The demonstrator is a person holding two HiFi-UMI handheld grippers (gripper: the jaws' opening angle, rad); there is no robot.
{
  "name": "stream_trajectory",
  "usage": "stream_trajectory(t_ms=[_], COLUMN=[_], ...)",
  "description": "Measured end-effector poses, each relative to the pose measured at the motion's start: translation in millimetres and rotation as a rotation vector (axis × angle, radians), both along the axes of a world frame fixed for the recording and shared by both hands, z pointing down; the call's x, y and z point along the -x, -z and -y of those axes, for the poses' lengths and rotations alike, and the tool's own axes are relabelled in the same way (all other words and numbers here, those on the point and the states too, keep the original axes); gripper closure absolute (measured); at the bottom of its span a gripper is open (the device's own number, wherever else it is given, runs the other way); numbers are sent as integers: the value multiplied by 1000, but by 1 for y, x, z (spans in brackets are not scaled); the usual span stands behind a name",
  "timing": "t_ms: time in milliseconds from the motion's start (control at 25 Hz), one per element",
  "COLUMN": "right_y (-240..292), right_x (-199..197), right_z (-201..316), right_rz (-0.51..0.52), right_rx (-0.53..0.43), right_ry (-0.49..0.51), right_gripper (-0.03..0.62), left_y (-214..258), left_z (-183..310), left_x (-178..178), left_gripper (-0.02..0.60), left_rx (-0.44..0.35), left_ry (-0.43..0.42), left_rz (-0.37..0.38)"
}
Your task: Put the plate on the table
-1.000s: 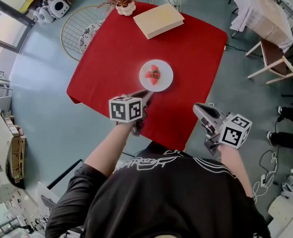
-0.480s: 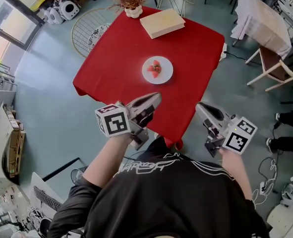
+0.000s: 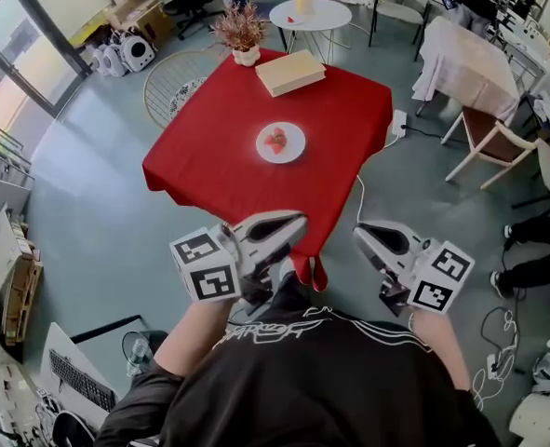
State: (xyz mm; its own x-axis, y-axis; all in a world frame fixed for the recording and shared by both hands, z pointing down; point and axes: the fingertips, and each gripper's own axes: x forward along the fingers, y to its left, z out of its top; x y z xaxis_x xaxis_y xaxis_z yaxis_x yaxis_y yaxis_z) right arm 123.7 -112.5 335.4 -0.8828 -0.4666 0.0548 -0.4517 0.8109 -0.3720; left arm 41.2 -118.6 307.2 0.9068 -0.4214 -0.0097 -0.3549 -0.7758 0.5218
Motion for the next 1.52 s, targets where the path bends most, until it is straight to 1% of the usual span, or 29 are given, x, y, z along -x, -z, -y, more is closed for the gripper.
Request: stream_trajectory(t_ms=[120,280,360,560,720,920,1280,1520], right_y=[3,3,5,10,8,12,11,9], right_x=[-1,1,1,-8,-10,-12,-16,-11], right_z=[-29,-62,-74,-89,-99,-109,-110,-109], right_rz=[-28,-51,-43,-35,-35,-36,-37,-38], right_rx=[-32,-52,-55,-77,-82,-91,-90,-87], right_ry=[27,68,73,56,59,65,58,67], right_gripper=[586,586,586,586,586,586,586,586], left_y=[9,4,3,4,1,7,7,5], left_z=[-37,-76,-90,-107,-119,-130,-133,-129], left_x=[-13,-25,-28,-32,-37,-44,-46,-44], left_gripper=[575,575,575,575,575,575,575,575], left_rx=[-106,-186,-207,-231,-270,-272,-271,-265], left_ry=[-25,-20,-12,22,17,-2,-4,4], left_rz=[41,132,158,180,223,201,205,202])
